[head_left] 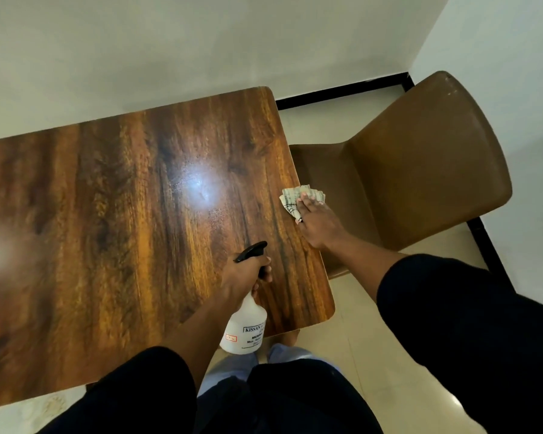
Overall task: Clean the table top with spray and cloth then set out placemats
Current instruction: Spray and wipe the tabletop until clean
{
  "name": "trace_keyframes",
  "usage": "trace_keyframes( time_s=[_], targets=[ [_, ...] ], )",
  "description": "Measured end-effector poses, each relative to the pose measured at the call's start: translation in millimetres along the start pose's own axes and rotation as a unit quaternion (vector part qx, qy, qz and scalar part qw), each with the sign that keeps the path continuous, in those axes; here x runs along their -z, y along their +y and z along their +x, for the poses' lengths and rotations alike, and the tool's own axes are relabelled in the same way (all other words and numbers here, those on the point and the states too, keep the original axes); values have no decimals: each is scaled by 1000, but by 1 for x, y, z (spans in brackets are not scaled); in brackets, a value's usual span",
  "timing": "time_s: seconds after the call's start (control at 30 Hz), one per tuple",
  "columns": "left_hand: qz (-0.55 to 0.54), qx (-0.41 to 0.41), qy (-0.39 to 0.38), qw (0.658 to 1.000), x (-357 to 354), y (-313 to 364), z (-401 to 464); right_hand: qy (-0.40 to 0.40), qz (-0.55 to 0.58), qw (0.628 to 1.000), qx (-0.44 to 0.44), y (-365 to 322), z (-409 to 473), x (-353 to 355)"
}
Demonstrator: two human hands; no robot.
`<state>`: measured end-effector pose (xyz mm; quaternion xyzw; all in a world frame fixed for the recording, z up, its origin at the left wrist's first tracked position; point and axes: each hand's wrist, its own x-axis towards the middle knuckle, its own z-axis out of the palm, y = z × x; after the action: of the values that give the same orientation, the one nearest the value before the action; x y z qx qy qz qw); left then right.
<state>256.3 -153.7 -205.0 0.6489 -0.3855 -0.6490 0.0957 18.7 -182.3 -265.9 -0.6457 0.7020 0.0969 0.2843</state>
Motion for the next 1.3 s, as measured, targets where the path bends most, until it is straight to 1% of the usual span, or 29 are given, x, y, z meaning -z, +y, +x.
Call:
trace_keyframes(
  time_s=[0.2,0.33,0.47,0.6,0.9,1.07,1.17,1.3],
  targets=[
    [17,-11,-19,1000,-3,2,4,41,15,999,-8,-10,-78,-70],
    [14,-26,-30,999,-6,5,8,52,19,998,-24,-7,-90,-91],
    [21,-22,-15,999,-6,5,17,45,-4,999,-5,-6,-66,-72],
    [23,-17,-5,1000,-6,5,24,46,8,999,4,-7,-28,-38],
    [-19,4,34,999,3,12,40,34,-49,998,33,-3,85,38],
    [-47,-9,45,998,5,17,49,34,-70,996,43,-2,136,71],
    [-59,-8,58,997,6,15,54,37,-71,996,37,-3,145,74],
    [-49,-13,53,997,8,15,54,47,-45,998,18,-11,130,61]
  ],
)
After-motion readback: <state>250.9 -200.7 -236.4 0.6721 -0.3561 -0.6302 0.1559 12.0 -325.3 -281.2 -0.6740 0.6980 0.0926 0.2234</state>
